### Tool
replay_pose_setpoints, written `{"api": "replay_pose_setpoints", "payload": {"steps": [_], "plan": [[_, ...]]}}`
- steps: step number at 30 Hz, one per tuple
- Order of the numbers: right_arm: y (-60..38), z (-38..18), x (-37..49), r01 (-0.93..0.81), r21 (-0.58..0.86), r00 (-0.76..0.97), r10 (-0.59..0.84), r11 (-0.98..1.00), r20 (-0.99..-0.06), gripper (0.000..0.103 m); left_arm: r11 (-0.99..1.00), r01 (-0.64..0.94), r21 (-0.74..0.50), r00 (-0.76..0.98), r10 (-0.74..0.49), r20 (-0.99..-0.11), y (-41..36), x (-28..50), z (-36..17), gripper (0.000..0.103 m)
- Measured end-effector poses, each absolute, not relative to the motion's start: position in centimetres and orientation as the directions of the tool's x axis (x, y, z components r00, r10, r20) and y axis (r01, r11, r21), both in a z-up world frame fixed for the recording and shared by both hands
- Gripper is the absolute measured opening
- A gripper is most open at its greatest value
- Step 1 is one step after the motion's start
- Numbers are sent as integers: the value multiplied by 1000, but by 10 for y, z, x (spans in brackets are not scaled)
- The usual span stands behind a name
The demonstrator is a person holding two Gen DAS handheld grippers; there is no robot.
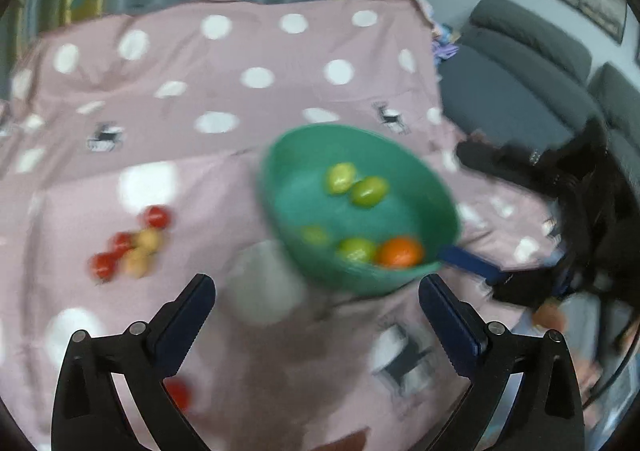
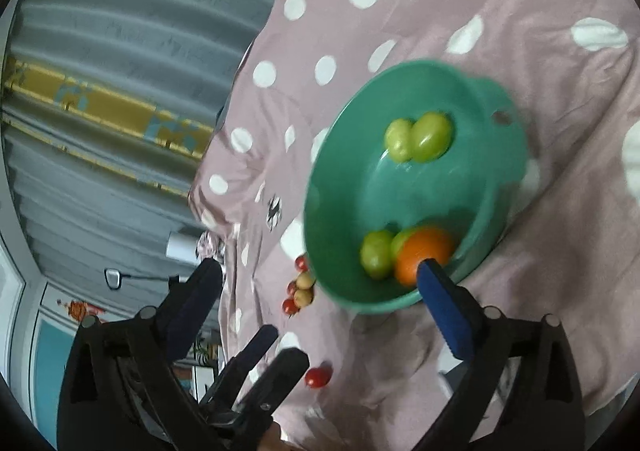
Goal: Organize fruits
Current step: 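Open the right tool to release the tangerine in the bowl, then move the right tool to the cherry tomatoes beside the yellow fruits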
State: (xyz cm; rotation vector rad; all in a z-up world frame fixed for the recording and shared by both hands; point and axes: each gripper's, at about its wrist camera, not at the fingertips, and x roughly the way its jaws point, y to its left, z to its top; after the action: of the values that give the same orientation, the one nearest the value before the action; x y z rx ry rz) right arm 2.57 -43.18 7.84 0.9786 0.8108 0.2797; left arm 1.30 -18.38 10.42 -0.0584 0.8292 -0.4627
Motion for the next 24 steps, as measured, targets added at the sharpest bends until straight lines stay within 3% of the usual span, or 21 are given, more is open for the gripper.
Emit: {"api": "replay_pose_setpoints", "payload": {"steps": [6, 13, 18, 20, 24], "plan": [[-395, 87, 27, 101, 809, 641, 584, 580, -498, 100, 951, 308, -8, 730, -242, -640, -135, -26, 103, 101], [-346, 93, 38, -16, 787, 562, 656, 617, -503, 100, 951, 298, -82, 642, -263, -720, -106, -15, 70, 101], [-313, 75, 61, -58, 767, 481, 691, 639, -540, 98, 916, 162, -368, 537, -394, -746, -70, 9, 40, 101], [-304, 61, 71, -45, 776, 432, 713, 629, -553, 94, 923, 125, -365, 561, -369, -741, -64, 9, 37, 100], [-289, 47, 88, -38, 778, 383, 728, 627, -568, 91, 928, 210, -307, 578, -372, -726, -72, -1, 42, 96]]}}
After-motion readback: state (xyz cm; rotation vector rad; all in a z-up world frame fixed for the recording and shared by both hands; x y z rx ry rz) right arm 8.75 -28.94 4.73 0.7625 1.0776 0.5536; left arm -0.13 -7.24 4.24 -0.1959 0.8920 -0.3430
